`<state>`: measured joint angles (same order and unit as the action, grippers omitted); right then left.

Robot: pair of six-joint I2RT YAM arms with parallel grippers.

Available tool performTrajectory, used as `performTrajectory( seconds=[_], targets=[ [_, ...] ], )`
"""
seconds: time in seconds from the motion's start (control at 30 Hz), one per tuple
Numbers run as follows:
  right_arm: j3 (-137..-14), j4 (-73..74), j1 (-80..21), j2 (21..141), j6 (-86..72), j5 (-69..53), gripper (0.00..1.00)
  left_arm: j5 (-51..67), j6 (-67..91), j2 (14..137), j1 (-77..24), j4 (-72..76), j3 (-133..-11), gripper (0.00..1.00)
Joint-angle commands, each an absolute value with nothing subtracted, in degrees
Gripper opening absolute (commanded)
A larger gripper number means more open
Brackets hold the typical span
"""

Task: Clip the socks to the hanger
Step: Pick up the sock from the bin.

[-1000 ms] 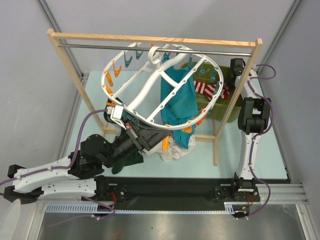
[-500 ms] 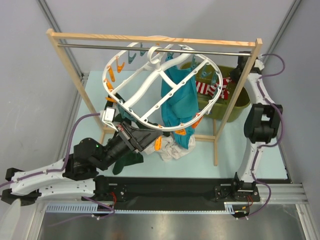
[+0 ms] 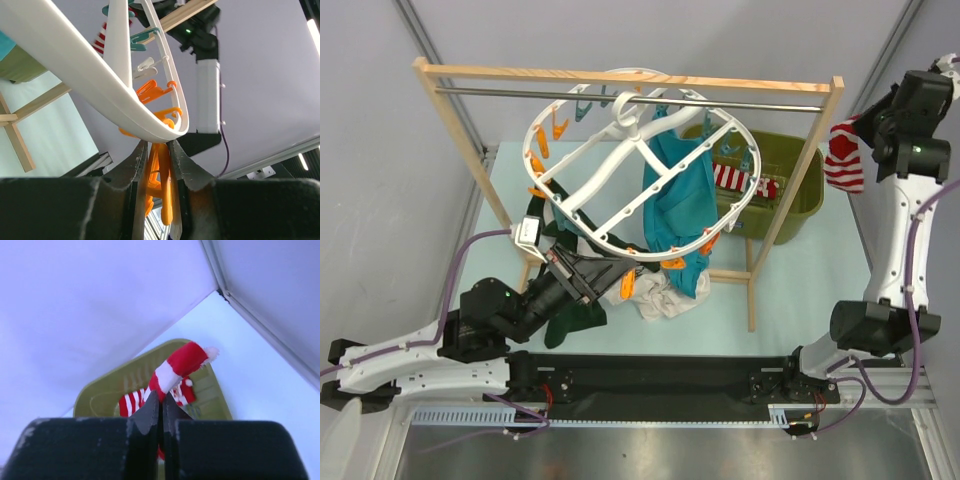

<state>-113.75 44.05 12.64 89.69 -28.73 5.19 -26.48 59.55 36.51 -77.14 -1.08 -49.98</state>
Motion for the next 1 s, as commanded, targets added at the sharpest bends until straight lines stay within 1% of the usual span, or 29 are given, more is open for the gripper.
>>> performTrajectory(
  seconds=[0.0,0.13,0.27,0.4,0.47,0.57,0.67,0.7,0.83,0.9,0.93,0.97],
  targets=[
    [-118.2,57.2,12.5,84.7,-23.0,3.9,0.00,-31.2,60.3,37.4,-77.2,-3.2,-50.8,0.00],
    [-118.7,66.9,11.3,82.5,-21.6,2.8,0.00,-31.4,59.4,38.8,-77.2,-5.3,-53.2,0.00],
    [-114.9,74.2,10.0,76.4,-19.9,1.7,0.00,-31.6,60.4,38.9,-77.2,-5.5,-53.2,0.00],
    [-114.9,84.1,4.1,72.3,-19.5,2.9,0.00,-31.3,60.6,39.6,-77.2,-5.6,-53.6,0.00],
    [-115.2,87.2,2.5,71.4,-20.3,1.1,0.00,-31.2,60.4,39.9,-77.2,-5.5,-54.0,0.00],
    [-113.4,87.1,0.2,66.5,-23.2,-5.5,0.00,-31.6,60.3,40.0,-77.2,-5.5,-54.2,0.00],
    [-106.5,87.0,-3.4,62.5,-26.9,-10.9,0.00,-31.2,60.6,40.5,-77.2,-5.0,-54.1,0.00],
    [-103.6,87.1,-4.0,61.4,-27.2,-11.7,0.00,-31.0,60.4,40.6,-77.2,-5.5,-54.7,0.00],
    [-101.2,87.0,-4.9,55.5,-24.7,-13.8,0.00,-31.6,59.9,40.6,-77.2,-6.2,-55.3,0.00],
    [-99.2,86.5,-4.8,54.3,-19.5,-24.0,0.00,-31.5,59.9,40.7,-77.2,-6.1,-55.2,0.00],
    [-95.1,85.1,-4.9,53.5,-18.1,-29.7,0.00,-31.4,59.9,40.7,-77.2,-6.1,-55.4,0.00],
    [-93.3,82.0,-4.9,51.5,-17.1,-41.1,0.00,-31.2,59.9,41.1,-77.2,-6.1,-55.5,0.00]
  ],
)
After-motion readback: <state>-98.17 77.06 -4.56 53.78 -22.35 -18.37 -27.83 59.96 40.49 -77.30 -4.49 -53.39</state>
